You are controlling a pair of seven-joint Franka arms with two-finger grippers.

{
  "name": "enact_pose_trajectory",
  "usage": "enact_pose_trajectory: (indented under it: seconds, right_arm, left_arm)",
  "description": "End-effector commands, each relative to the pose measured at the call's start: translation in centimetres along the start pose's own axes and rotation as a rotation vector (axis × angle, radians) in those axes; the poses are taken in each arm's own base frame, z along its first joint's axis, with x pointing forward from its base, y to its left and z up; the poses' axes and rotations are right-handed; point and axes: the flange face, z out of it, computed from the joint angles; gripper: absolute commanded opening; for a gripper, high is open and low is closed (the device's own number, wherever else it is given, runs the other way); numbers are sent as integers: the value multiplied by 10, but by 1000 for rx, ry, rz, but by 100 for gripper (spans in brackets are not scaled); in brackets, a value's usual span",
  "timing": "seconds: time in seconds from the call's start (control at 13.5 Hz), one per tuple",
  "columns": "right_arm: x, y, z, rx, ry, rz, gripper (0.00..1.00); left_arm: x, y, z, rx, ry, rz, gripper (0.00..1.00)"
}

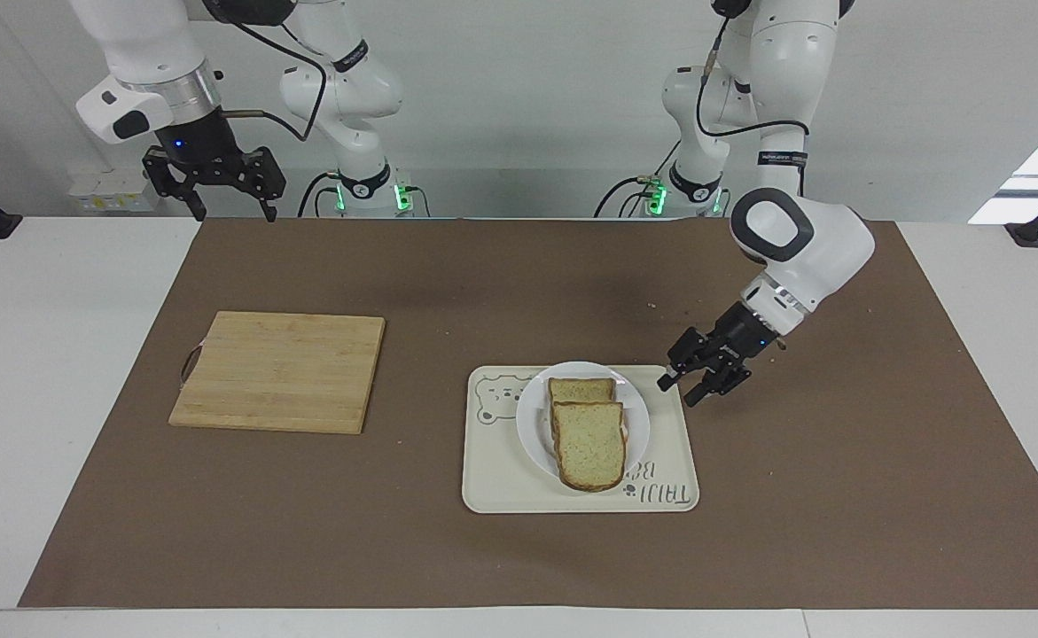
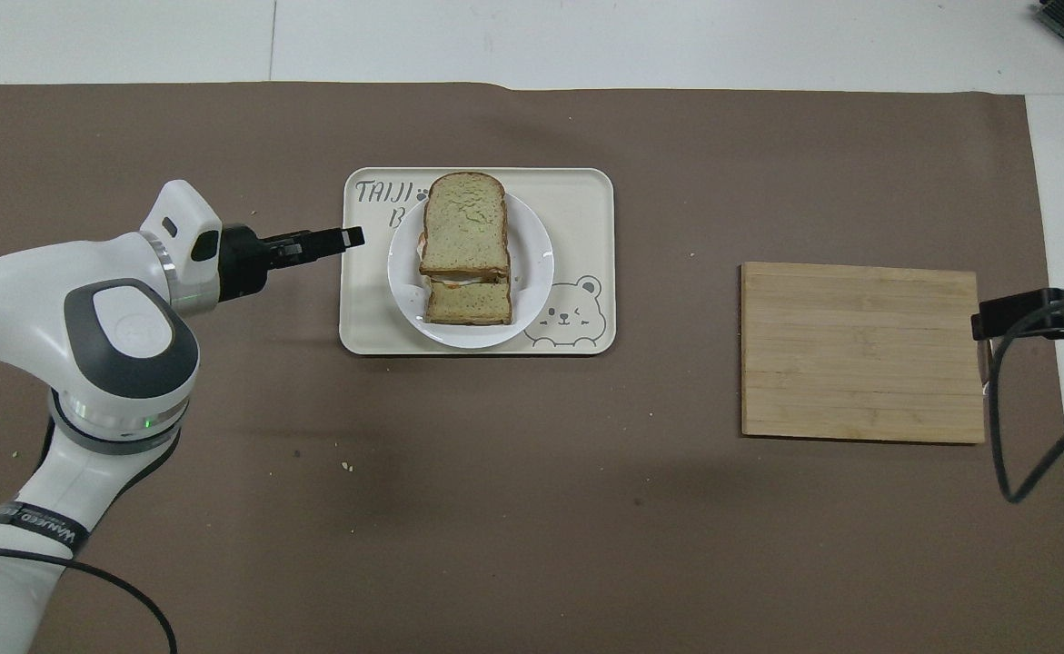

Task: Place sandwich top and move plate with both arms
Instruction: 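Open the left gripper and withdraw it from the plate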

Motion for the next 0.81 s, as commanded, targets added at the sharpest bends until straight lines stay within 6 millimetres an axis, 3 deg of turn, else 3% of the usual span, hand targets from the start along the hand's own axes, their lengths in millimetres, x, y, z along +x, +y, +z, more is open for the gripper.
enact_pose_trajectory:
  seconds: [0.0, 0.15, 0.22, 0.44, 0.59, 0.74]
  right_arm:
    - [1, 1, -1, 19, 8, -16, 100]
    - [1, 1, -1, 19, 8, -16, 100]
    - [1, 1, -1, 19, 8, -16, 100]
    - [0, 1, -1, 19, 7, -16, 100]
    - [1, 1, -1, 19, 8, -16, 100]
    - [1, 2, -1, 19, 8, -14, 100]
  left_arm:
    - [12, -8, -43, 68, -22, 97, 89]
    - [24, -15, -71, 148, -102, 190, 98]
    - [41, -10, -97, 212, -133, 238, 100]
    - [89, 28, -169, 388, -289, 369, 100]
    - [104, 51, -216, 489, -354, 430, 100]
    - [107, 59, -259, 543, -400, 416, 100]
